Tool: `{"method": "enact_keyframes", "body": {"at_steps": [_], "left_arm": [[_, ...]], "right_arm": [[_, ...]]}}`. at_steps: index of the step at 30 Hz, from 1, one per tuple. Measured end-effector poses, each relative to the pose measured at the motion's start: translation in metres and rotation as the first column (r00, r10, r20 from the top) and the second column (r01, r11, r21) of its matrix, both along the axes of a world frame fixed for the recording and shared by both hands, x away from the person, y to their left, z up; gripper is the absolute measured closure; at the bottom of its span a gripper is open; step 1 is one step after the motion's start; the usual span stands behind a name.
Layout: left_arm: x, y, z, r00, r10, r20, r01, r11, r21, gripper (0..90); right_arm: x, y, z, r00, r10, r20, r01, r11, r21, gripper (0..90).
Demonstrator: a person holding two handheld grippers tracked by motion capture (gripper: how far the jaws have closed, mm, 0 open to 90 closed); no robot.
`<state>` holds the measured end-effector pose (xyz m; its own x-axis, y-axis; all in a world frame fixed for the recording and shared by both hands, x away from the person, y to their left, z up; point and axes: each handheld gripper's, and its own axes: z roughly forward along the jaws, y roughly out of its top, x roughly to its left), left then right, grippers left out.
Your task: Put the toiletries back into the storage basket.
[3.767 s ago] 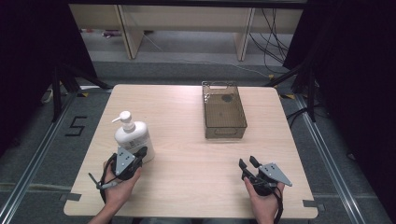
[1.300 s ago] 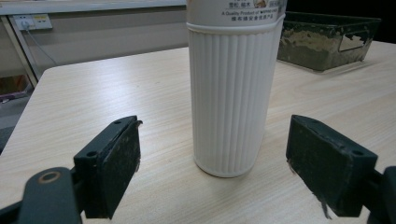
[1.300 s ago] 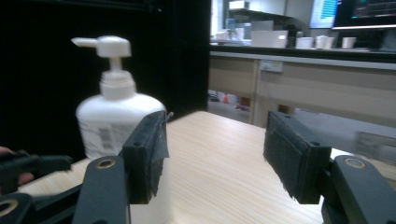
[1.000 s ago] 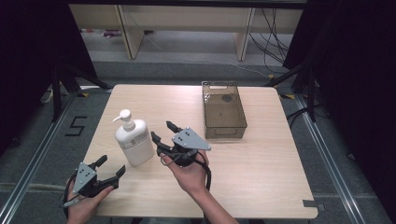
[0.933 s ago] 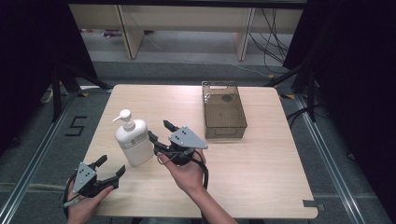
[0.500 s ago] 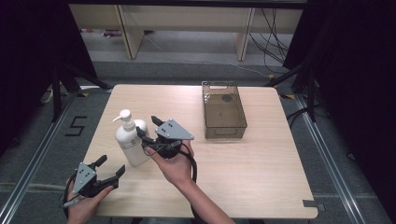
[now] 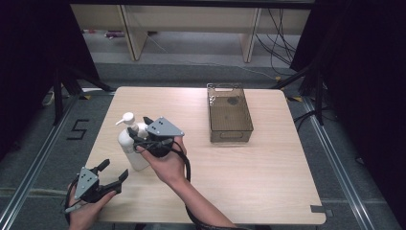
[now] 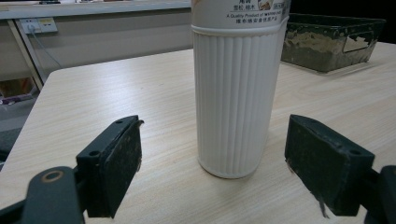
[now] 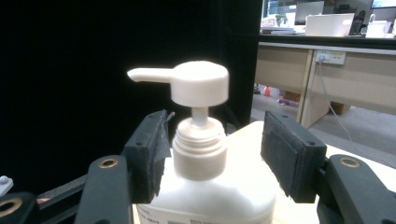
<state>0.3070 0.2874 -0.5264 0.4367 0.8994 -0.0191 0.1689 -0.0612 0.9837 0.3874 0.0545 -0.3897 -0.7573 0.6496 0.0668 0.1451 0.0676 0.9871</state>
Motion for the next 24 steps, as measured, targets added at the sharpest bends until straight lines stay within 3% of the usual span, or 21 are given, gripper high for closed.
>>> {"method": "enact_keyframes", "body": {"at_steps": [2,3,7,8,10,15,16,18,20,22,24], "left_arm": [[0.0,0.0,0.0,1.0,0.0,-0.003,0.0,1.0,0.004,18.0],[0.0,0.0,0.0,1.0,0.0,-0.003,0.0,1.0,0.004,18.1],[-0.001,0.0,0.0,1.0,-0.003,-0.002,0.003,1.0,0.006,18.2],[-0.001,0.0,0.0,1.0,-0.003,-0.002,0.003,1.0,0.007,18.2],[-0.001,0.0,0.0,1.0,-0.003,-0.002,0.003,1.0,0.007,18.2],[-0.002,0.0,0.001,0.9999,0.002,-0.011,-0.002,0.9999,0.014,18.3],[-0.001,0.0,0.0,1.0,0.001,-0.006,-0.001,0.9999,0.014,18.3],[0.0,-0.001,0.0,1.0,-0.006,0.0,0.006,0.9999,0.015,18.3],[-0.001,-0.001,0.0,1.0,-0.007,-0.001,0.007,0.9998,0.016,18.3],[-0.001,-0.001,0.0,1.0,-0.006,-0.002,0.006,0.9998,0.016,18.3],[-0.002,-0.001,0.001,1.0,-0.002,-0.01,0.002,0.9997,0.024,18.3]], "right_arm": [[0.002,0.003,0.0,0.9996,0.0,0.029,0.0,1.0,-0.003,42.5],[0.001,0.005,0.001,1.0,0.006,0.004,-0.006,1.0,0.001,42.6],[0.004,0.01,0.003,0.9999,0.006,0.016,-0.006,1.0,0.0,42.7],[0.004,0.012,0.003,0.9999,0.013,-0.002,-0.013,1.0,0.006,42.8],[0.007,0.014,0.004,0.9996,0.015,0.023,-0.015,1.0,0.0,42.9],[0.008,0.018,0.005,1.0,0.003,0.008,-0.002,1.0,-0.008,43.3],[0.01,0.019,0.005,0.9995,0.007,0.031,-0.006,1.0,-0.018,43.8],[0.01,0.021,0.005,0.9999,0.014,0.006,-0.014,1.0,-0.002,44.5],[0.011,0.021,0.006,0.9996,0.0,0.027,0.001,1.0,-0.022,45.2],[0.01,0.023,0.006,1.0,-0.003,0.006,0.003,1.0,-0.011,45.4],[0.011,0.024,0.006,0.9999,0.008,0.012,-0.008,1.0,-0.015,46.0]]}}
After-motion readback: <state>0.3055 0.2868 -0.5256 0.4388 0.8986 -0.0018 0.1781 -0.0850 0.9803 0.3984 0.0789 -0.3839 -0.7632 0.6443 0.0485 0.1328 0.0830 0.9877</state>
